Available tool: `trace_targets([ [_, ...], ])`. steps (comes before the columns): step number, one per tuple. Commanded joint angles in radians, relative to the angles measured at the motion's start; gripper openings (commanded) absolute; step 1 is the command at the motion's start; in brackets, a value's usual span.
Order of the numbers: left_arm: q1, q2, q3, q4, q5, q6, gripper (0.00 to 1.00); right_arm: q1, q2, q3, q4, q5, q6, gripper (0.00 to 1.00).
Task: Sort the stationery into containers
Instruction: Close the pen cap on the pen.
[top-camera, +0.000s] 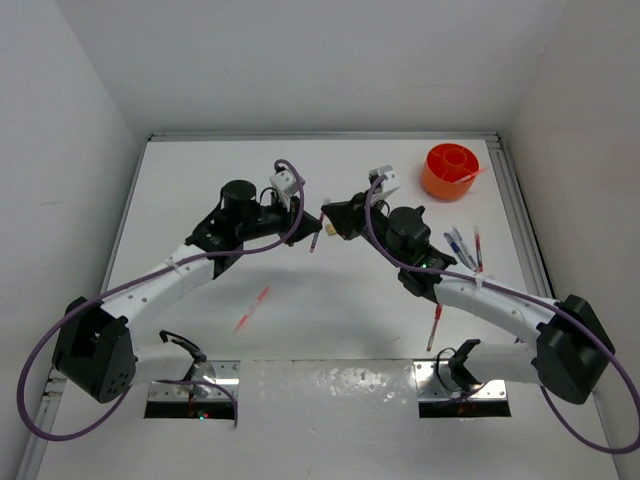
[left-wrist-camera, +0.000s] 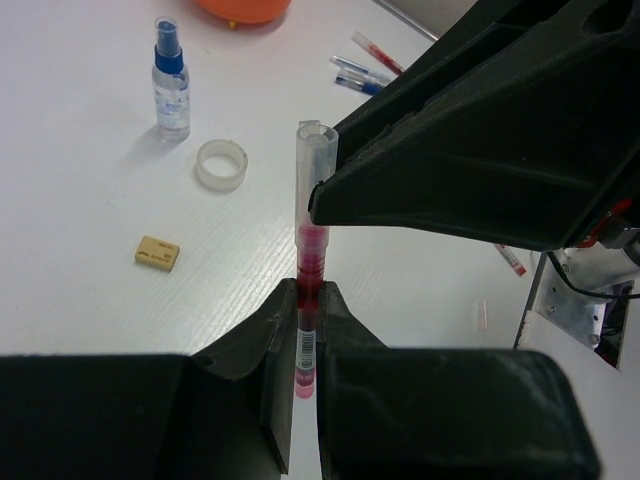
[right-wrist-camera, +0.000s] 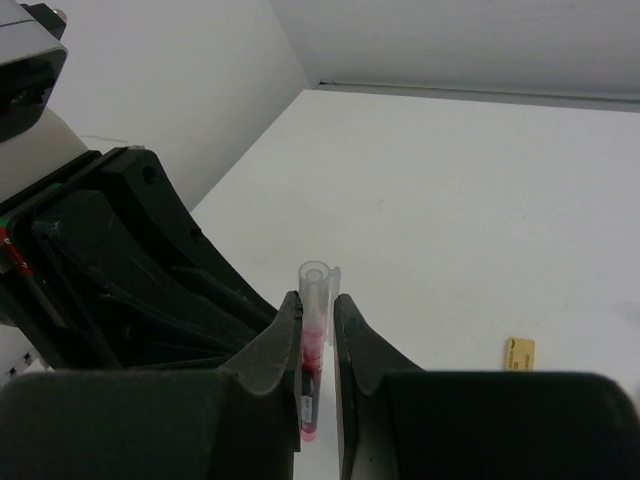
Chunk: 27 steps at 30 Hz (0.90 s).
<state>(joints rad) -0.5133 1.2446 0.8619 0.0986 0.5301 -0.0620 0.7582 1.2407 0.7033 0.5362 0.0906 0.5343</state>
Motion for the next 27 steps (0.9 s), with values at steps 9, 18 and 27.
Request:
trace_targets([
  [9,0.025,-0.057,0.042,0.294,-0.053,-0.001,0.0,0.058,0.036,-0.074,-0.219,-0.075,-0.003,0.0],
  [18,0.025,-0.066,0.017,0.372,-0.074,-0.032,0.0,0.075,0.06,-0.116,-0.199,-0.08,-0.005,0.0],
  [27,0.022,-0.059,-0.018,0.47,-0.071,-0.104,0.0,0.075,0.109,-0.117,-0.123,-0.112,0.03,0.0],
])
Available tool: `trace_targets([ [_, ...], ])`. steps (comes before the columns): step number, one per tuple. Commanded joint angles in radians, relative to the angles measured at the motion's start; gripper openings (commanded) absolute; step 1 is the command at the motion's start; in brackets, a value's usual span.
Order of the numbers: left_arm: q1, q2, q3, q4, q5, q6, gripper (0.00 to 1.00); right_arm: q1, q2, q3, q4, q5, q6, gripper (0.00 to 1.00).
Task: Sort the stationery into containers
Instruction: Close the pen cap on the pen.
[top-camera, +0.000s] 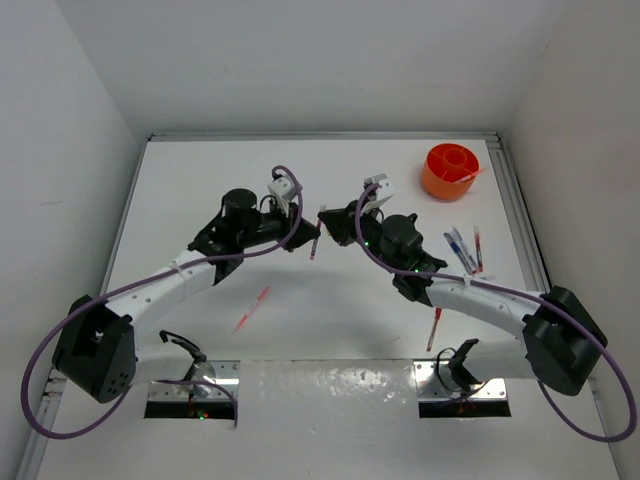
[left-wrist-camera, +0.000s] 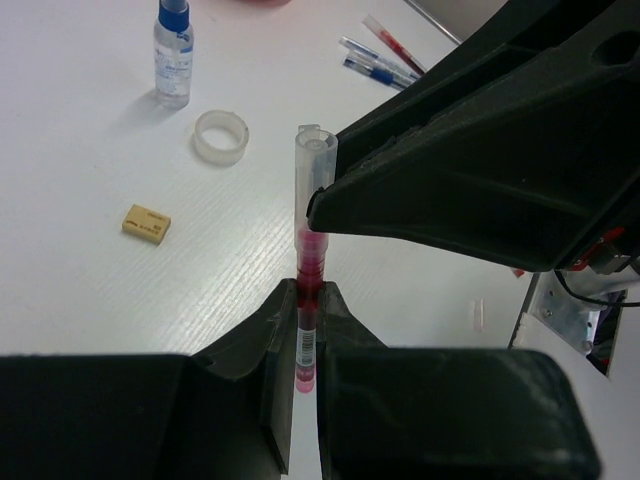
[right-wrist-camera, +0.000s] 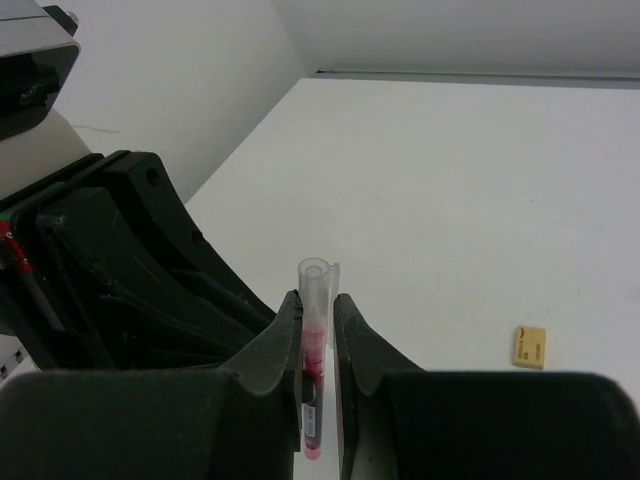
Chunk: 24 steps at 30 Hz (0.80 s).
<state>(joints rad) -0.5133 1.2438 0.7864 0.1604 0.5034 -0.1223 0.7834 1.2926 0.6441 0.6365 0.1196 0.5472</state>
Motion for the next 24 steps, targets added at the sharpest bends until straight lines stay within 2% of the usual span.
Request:
trace_targets([
  [1,0.025,-0.058,0.056,0.413,-0.048,-0.045,0.0,0.05,0.063,-0.058,-0.225,-0.141,0.017,0.0],
  [11,0.064,-0.058,0.071,0.426,-0.086,0.007,0.0,0.053,0.054,-0.09,-0.262,-0.135,0.01,0.0],
  [13,0.065,-0.063,0.073,0.427,-0.059,0.036,0.0,0.051,0.056,-0.087,-0.259,-0.133,0.01,0.0],
  [16,0.045,-0.083,0.059,0.433,-0.013,0.05,0.0,0.051,0.06,-0.043,-0.271,-0.136,-0.007,0.0],
  [22,0.024,-0.093,0.036,0.344,0.024,0.018,0.0,0.051,0.057,0.074,-0.34,-0.146,-0.033,0.0],
  [23,0.024,-0.096,0.033,0.326,0.029,0.012,0.0,0.051,0.053,0.08,-0.337,-0.144,-0.029,0.02],
  [24,0.024,-0.098,0.028,0.321,0.029,0.003,0.0,0.051,0.041,0.086,-0.339,-0.141,-0.03,0.1],
])
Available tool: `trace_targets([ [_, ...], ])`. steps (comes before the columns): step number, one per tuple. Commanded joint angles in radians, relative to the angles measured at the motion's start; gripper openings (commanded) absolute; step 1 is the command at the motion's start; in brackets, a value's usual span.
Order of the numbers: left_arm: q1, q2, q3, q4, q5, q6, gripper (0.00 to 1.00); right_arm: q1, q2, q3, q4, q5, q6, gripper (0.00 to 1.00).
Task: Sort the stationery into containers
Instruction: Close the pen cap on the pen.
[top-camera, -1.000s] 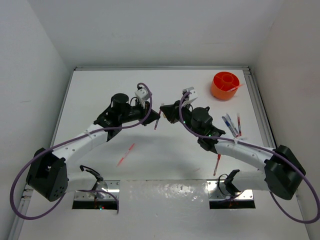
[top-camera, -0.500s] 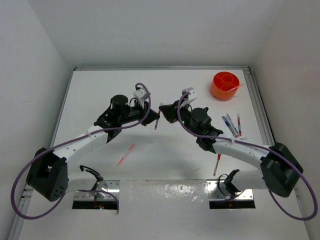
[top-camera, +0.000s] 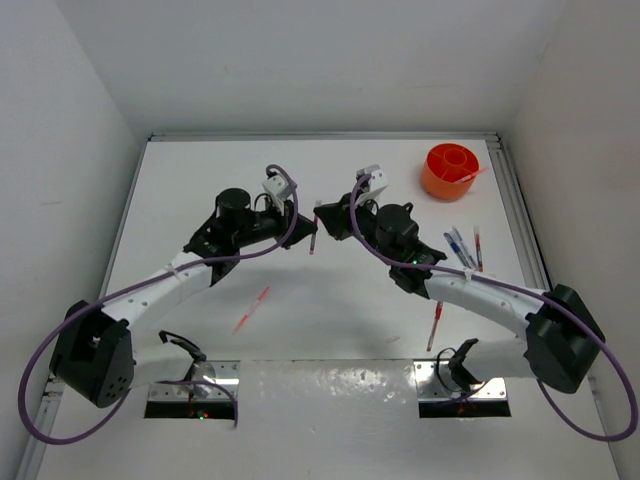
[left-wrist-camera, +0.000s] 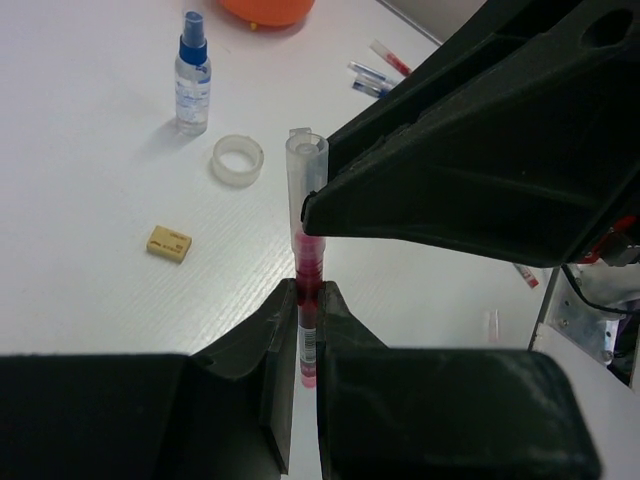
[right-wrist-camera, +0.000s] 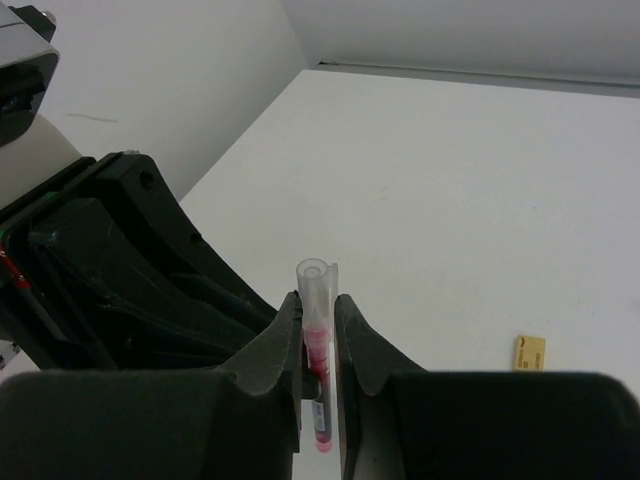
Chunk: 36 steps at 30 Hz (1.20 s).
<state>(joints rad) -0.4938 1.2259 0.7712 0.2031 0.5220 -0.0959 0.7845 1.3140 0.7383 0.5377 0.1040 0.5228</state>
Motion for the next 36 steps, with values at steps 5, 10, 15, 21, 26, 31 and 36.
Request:
trace_targets([
  [5,0.004,-0.083,0.045,0.254,0.01,-0.016,0.0,0.042,-0.03,0.024,-0.274,-0.107,-0.009,0.28],
  [10,0.006,-0.072,0.054,0.242,0.013,-0.002,0.0,0.016,-0.149,0.024,-0.317,-0.105,0.005,0.41],
  [15,0.004,-0.06,0.06,0.246,0.022,-0.005,0.0,0.007,-0.239,0.035,-0.383,-0.087,-0.036,0.47],
  [21,0.004,-0.057,0.06,0.242,0.026,-0.004,0.0,0.004,-0.259,0.079,-0.455,-0.092,-0.086,0.69],
  [26,0.0,-0.06,0.065,0.211,0.035,0.004,0.0,-0.01,-0.19,0.222,-0.456,-0.083,-0.159,0.72],
  [31,-0.006,-0.072,0.066,0.194,0.035,0.018,0.0,-0.04,-0.113,0.347,-0.482,-0.096,-0.172,0.71],
  [36,-0.009,-0.074,0.062,0.2,0.033,0.01,0.0,-0.048,-0.045,0.374,-0.455,-0.125,-0.141,0.59],
])
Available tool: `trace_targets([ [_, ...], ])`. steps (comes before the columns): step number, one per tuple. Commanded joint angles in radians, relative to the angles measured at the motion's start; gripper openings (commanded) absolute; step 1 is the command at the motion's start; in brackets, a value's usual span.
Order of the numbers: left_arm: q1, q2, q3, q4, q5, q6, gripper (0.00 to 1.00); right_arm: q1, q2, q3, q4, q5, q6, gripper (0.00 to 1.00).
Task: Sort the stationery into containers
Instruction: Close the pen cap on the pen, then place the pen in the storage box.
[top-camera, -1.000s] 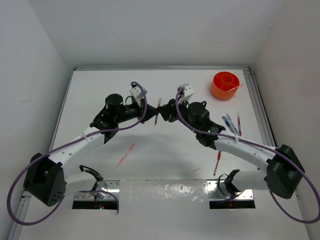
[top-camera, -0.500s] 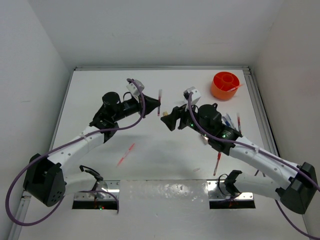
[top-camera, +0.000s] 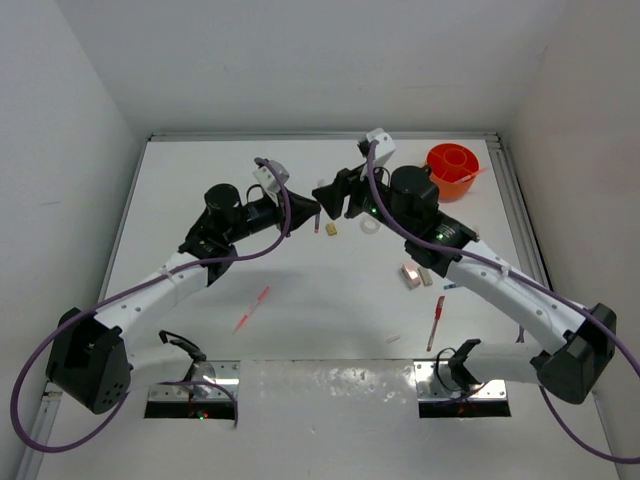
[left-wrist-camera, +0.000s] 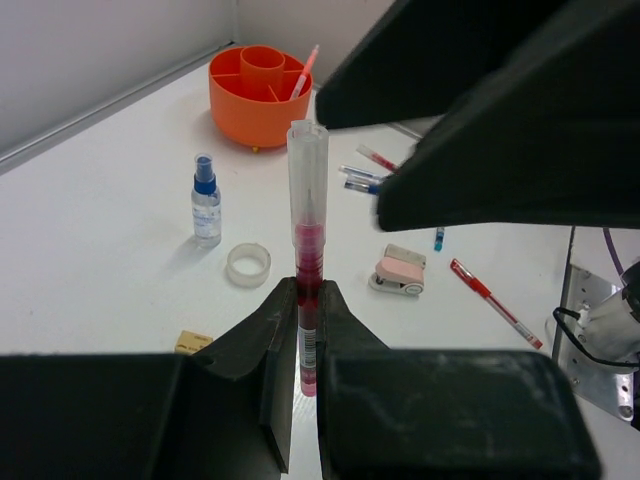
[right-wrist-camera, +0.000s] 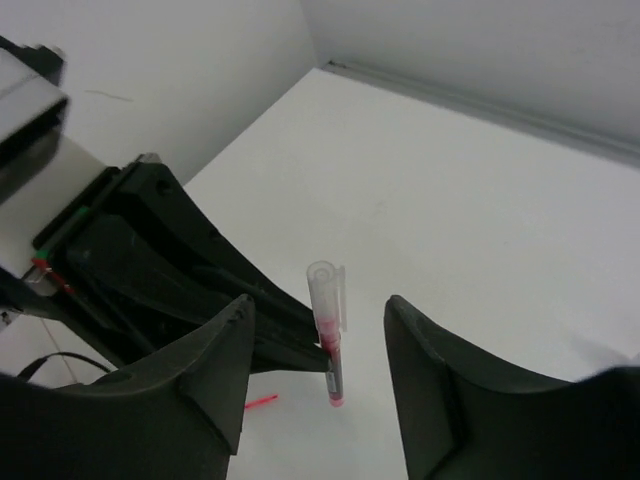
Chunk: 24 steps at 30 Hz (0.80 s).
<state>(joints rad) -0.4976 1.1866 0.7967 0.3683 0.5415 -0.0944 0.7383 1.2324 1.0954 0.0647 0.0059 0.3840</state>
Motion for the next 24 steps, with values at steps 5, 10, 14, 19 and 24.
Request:
trace_targets([
  [5,-0.009,-0.036,0.039,0.04,0.006,0.01,0.0,-0.008,0.055,0.011,0.043,-0.023,0.003,0.45],
  [10,-0.006,-0.03,0.041,0.046,0.005,0.012,0.0,-0.01,0.073,-0.009,0.05,-0.03,0.01,0.36],
  [14,-0.007,-0.024,0.042,0.058,0.003,0.007,0.0,-0.008,0.091,-0.031,0.069,-0.03,0.021,0.27],
  [19,-0.006,-0.022,0.052,0.06,-0.005,0.015,0.0,-0.01,0.117,-0.034,0.06,-0.027,0.019,0.3],
  [24,-0.004,-0.022,0.055,0.058,-0.002,0.018,0.0,-0.013,0.121,-0.042,0.07,-0.027,0.018,0.17],
])
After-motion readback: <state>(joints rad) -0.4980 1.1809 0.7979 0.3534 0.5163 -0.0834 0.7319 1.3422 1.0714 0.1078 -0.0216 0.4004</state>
